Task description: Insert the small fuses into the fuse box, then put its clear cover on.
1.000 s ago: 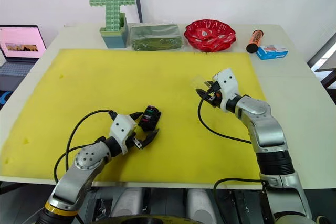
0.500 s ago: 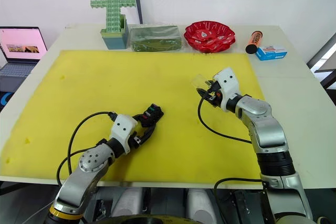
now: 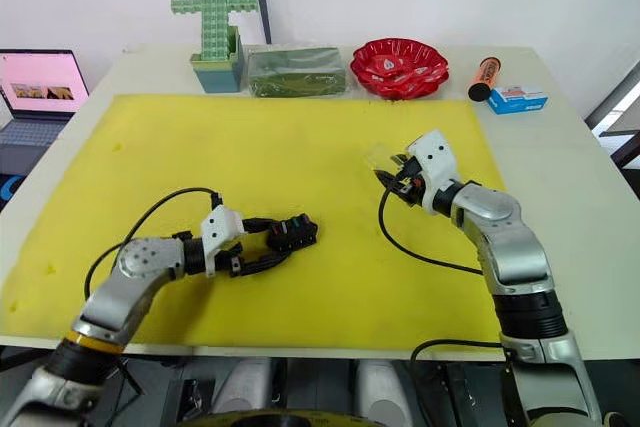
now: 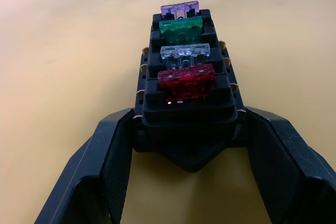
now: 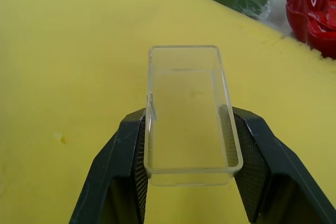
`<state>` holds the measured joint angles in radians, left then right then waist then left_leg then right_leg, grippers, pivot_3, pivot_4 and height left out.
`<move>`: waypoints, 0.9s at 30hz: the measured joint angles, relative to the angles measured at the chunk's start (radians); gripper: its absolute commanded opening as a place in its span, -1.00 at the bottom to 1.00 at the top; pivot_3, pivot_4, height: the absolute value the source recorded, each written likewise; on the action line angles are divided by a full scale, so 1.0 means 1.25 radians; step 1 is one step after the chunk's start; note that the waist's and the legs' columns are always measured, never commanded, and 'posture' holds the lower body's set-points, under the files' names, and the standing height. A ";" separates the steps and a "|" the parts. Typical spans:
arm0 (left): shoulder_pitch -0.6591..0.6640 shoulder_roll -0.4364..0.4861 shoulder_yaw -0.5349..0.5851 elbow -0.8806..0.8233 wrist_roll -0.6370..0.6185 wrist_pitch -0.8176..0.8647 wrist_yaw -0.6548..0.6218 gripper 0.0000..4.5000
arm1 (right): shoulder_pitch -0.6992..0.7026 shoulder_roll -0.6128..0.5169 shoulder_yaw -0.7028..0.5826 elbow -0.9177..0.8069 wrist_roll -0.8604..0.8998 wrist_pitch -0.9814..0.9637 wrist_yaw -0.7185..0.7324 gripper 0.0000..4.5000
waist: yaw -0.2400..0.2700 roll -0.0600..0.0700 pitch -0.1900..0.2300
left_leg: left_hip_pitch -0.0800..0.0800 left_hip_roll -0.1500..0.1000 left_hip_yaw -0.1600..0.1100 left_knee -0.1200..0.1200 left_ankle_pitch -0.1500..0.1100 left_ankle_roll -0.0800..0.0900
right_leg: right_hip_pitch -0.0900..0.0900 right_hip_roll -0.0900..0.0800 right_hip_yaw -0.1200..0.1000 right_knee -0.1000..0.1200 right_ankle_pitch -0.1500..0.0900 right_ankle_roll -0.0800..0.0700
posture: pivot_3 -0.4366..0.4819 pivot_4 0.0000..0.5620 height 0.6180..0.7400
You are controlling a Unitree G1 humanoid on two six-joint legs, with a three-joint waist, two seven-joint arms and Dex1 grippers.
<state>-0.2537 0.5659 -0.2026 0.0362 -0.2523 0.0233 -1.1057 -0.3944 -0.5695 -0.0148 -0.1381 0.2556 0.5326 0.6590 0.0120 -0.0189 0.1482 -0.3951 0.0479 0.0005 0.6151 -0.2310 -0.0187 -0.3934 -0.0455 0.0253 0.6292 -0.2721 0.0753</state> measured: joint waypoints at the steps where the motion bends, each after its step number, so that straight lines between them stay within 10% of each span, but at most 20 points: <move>1: -0.035 -0.008 -0.012 0.050 0.002 -0.037 -0.040 0.24 | -0.003 -0.004 0.000 -0.010 0.003 0.000 0.011 -0.20 | 0.001 0.000 0.000 | 0.000 0.000 0.000 0.000 0.000 0.000 | 0.000 0.000 0.000 0.000 0.000 0.000 | -0.05 -0.47 1.00; 8: -0.163 -0.089 -0.046 0.266 0.020 -0.175 -0.161 0.24 | -0.019 -0.035 0.009 -0.029 0.010 0.002 0.063 -0.20 | -0.001 0.000 0.000 | -0.001 0.000 0.000 0.000 0.000 0.000 | 0.000 0.000 0.000 0.000 0.000 0.001 | -0.05 -0.47 1.00; 13: -0.183 -0.104 -0.039 0.310 0.019 -0.199 -0.171 0.99 | -0.019 -0.048 0.012 -0.030 0.010 0.002 0.082 -0.20 | 0.000 0.000 0.000 | -0.001 0.000 -0.001 0.001 0.000 0.000 | 0.000 0.001 0.000 0.000 0.000 0.001 | -0.05 -0.47 1.00; 27: -0.090 -0.112 0.000 0.192 0.002 -0.099 -0.107 0.99 | -0.093 -0.066 0.084 -0.044 0.030 -0.031 0.228 -0.20 | -0.005 0.000 0.000 | 0.000 0.000 -0.001 0.000 0.000 0.000 | 0.000 0.001 0.000 0.001 0.001 0.003 | -0.05 -0.47 1.00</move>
<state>-0.3659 0.4256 -0.2021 0.2767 -0.2496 -0.1009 -1.2391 -0.5100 -0.6520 0.0899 -0.1936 0.2934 0.4944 0.9434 0.0059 -0.0191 0.1483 -0.3952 0.0482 -0.0007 0.6152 -0.2311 -0.0183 -0.3931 -0.0445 0.0251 0.6301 -0.2705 0.0785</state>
